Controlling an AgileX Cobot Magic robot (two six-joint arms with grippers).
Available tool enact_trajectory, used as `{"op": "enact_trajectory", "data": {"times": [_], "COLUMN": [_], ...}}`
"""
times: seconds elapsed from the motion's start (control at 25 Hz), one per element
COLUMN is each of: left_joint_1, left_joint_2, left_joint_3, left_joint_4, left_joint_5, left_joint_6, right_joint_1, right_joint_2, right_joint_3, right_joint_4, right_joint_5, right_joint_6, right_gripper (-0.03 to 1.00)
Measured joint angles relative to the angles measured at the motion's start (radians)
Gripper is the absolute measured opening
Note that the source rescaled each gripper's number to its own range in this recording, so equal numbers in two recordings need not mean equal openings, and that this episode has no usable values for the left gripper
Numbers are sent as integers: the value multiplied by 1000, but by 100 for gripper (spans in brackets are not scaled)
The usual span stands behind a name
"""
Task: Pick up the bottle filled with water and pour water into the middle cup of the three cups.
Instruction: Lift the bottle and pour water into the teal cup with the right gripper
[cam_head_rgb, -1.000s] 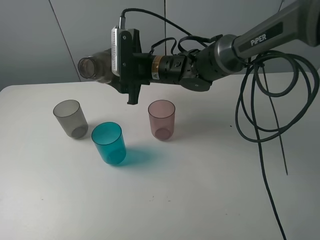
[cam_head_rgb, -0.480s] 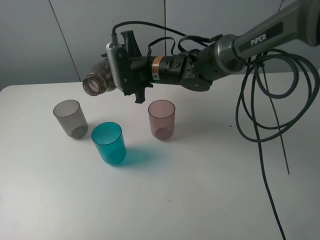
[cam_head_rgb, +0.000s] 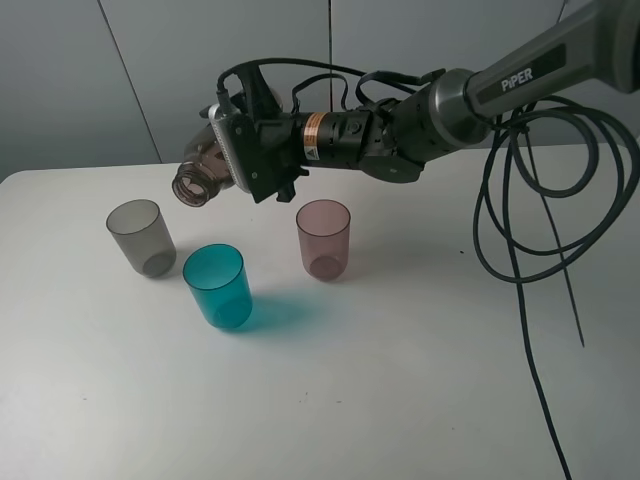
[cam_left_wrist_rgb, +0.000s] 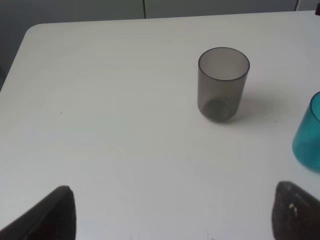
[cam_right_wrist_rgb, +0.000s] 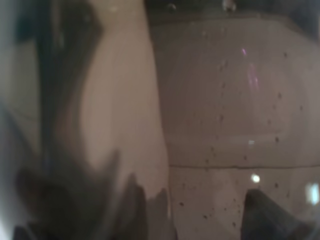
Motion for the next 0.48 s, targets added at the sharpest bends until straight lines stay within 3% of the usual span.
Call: {"op": "enact_trajectory", "data": {"times": [0.48], "left_joint_1": [0], "left_joint_2": [0], "left_joint_3": [0], "left_joint_4": [0], "left_joint_5": [0], "left_joint_6": [0], "right_joint_1": [0], "right_joint_2": [0], "right_joint_3": [0], "right_joint_4": [-24], "right_joint_5": [0], "right_joint_6": [-74], "right_gripper": [3]}}
